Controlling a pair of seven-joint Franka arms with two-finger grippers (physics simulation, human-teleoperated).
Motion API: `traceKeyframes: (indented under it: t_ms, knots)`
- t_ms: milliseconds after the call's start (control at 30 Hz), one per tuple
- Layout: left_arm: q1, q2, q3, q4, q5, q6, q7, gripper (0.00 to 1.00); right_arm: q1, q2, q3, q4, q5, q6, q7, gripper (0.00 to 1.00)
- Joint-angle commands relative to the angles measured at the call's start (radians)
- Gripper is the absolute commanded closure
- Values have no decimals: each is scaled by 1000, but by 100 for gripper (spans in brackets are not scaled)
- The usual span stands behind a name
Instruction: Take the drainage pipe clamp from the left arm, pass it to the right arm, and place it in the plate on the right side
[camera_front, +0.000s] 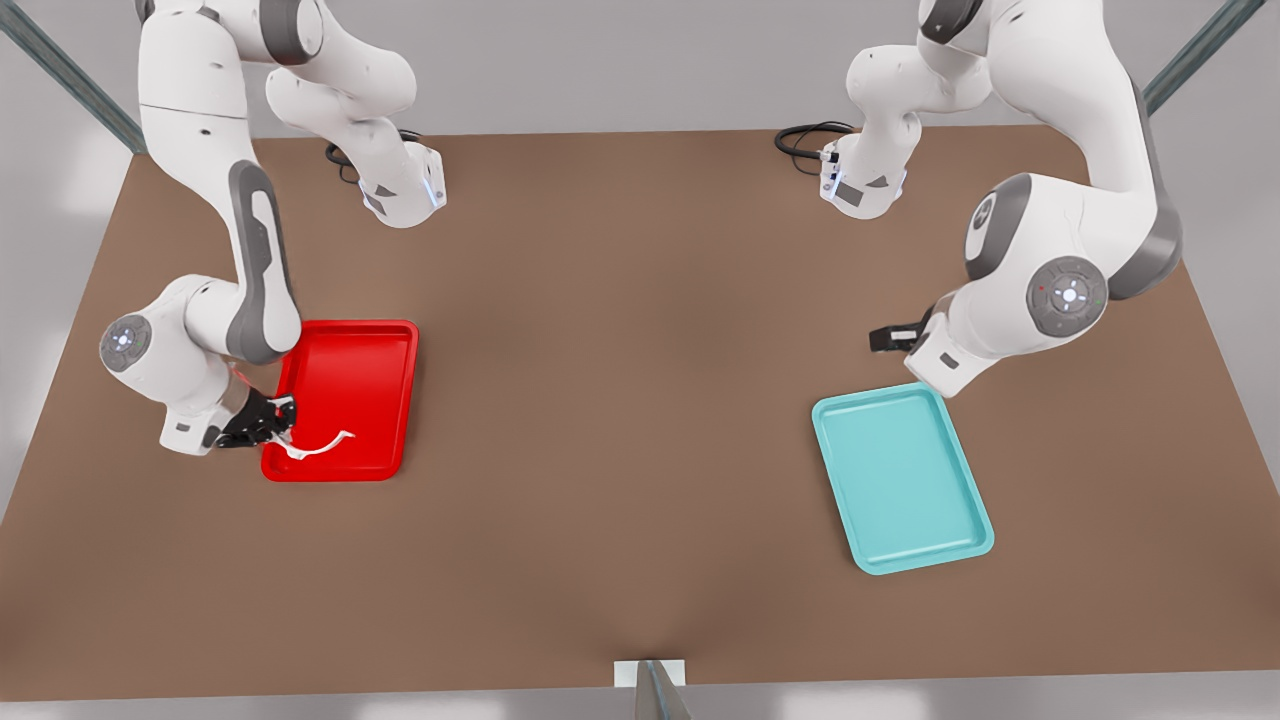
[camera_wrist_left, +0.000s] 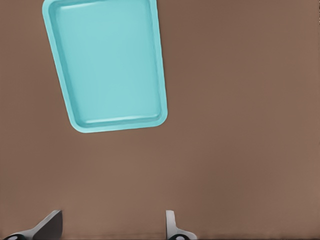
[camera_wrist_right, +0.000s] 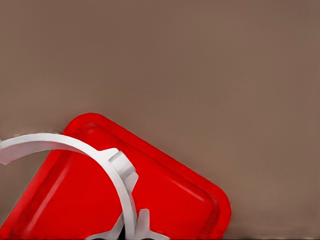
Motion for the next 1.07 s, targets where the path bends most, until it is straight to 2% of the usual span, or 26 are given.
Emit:
traceKeyframes:
  t_ms: [0,100,267,300,333,600,700,800,833,1033]
  knots:
    - [0,-1,-1,0,-10,-28,206,0,-14,-7,0,-38,-28,-29,-256,79]
    - [0,-1,-1,0,-10,-28,206,0,-14,-19,0,-126,-28,-28,-250,79]
    - [5,-1,1,2,-4,-24,210,0,-3,-17,1,-172,-25,12,-236,79]
    - [3,-2,1,2,-4,-24,210,0,-2,-11,3,-169,-18,6,-198,55]
    - [3,-4,1,2,-6,-25,209,0,3,1,5,-163,-18,6,-158,0]
    - [2,-2,-1,2,-4,-21,207,0,12,-1,8,-107,-18,-31,-147,0]
    - [2,-2,-1,2,-1,-21,207,0,27,4,9,123,-17,-357,-40,0]
    - [3,-2,-1,2,-1,-22,207,0,105,3,8,497,-81,-951,705,0]
    - [2,-2,-1,2,8,-22,209,0,115,-22,3,577,-107,-1036,782,0]
    - [2,-2,-1,2,11,-22,210,0,139,-125,8,548,-267,-924,810,0]
